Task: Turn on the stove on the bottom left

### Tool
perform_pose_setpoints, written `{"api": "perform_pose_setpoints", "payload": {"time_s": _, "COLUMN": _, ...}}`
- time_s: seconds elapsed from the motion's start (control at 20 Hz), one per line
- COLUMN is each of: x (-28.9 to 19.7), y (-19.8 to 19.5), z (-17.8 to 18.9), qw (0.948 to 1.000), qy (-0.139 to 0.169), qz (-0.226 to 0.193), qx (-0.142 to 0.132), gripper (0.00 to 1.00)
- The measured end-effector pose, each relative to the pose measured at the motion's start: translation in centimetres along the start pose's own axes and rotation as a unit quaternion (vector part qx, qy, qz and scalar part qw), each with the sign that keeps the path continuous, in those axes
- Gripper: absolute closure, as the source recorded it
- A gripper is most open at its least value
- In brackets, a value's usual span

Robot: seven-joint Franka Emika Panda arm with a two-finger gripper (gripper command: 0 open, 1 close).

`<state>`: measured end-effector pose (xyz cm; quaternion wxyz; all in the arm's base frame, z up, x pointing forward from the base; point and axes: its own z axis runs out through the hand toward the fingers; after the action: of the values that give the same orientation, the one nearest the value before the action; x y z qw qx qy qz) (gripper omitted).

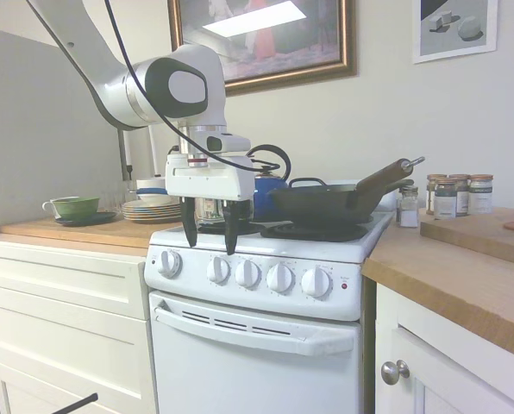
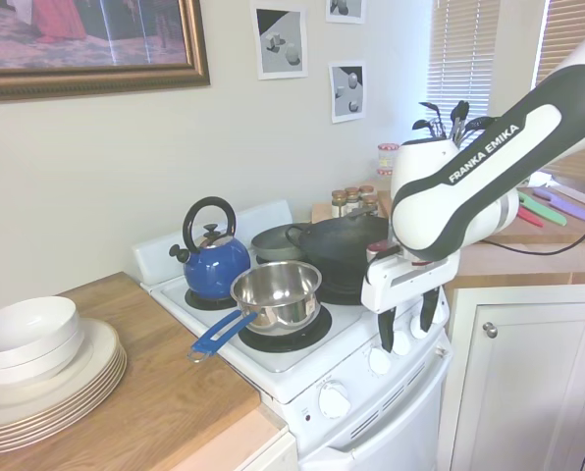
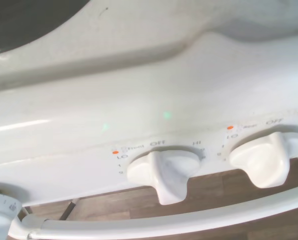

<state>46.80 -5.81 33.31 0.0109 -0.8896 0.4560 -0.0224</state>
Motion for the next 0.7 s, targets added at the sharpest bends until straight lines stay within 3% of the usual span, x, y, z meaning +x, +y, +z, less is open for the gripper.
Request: {"api": "perform_pose_setpoints", "payload": {"time_s": 0.7, "x": -0.28, "y": -0.28, "z": 0.16, "qw": 1.0000, "qy": 0.000, "qz": -0.004, "qx": -0.001, "gripper": 1.00}}
